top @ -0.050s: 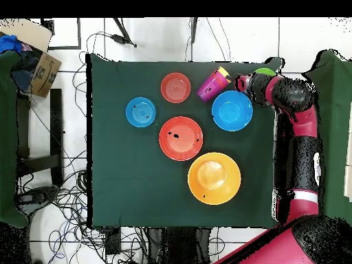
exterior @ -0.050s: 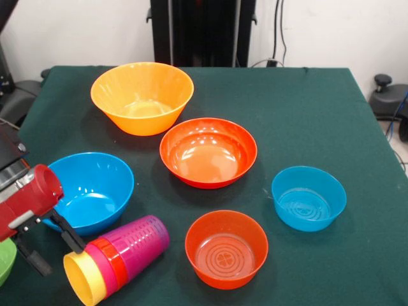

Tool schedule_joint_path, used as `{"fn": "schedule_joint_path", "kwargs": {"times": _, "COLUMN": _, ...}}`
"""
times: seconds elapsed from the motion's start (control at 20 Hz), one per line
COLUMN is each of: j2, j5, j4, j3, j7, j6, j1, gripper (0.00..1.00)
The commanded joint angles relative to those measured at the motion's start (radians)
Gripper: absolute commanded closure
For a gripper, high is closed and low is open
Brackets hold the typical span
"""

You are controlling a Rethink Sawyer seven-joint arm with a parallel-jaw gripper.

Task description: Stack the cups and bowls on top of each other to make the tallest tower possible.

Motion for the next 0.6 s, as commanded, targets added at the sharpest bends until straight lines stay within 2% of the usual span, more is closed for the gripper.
{"fn": "schedule_joint_path", "kwargs": {"times": 0.05, "j2": 0.06, "j5": 0.012, "j4": -0.113, "j3": -0.054, "j7": -0.261, "j6": 0.136, "j1": 0.068, "gripper": 0.0}}
{"fn": "schedule_joint_path", "kwargs": {"times": 0.4, "j2": 0.058, "j5": 0.04, "j4": -0.041, "j3": -0.068, "j7": -0.262, "j6": 0.15, "j1": 0.052, "gripper": 0.0}}
{"fn": "schedule_joint_path", "kwargs": {"times": 0.6, "j2": 0.044, "j5": 0.028, "j4": -0.005, "j3": -0.087, "j7": -0.264, "j6": 0.16, "j1": 0.044, "gripper": 0.0}}
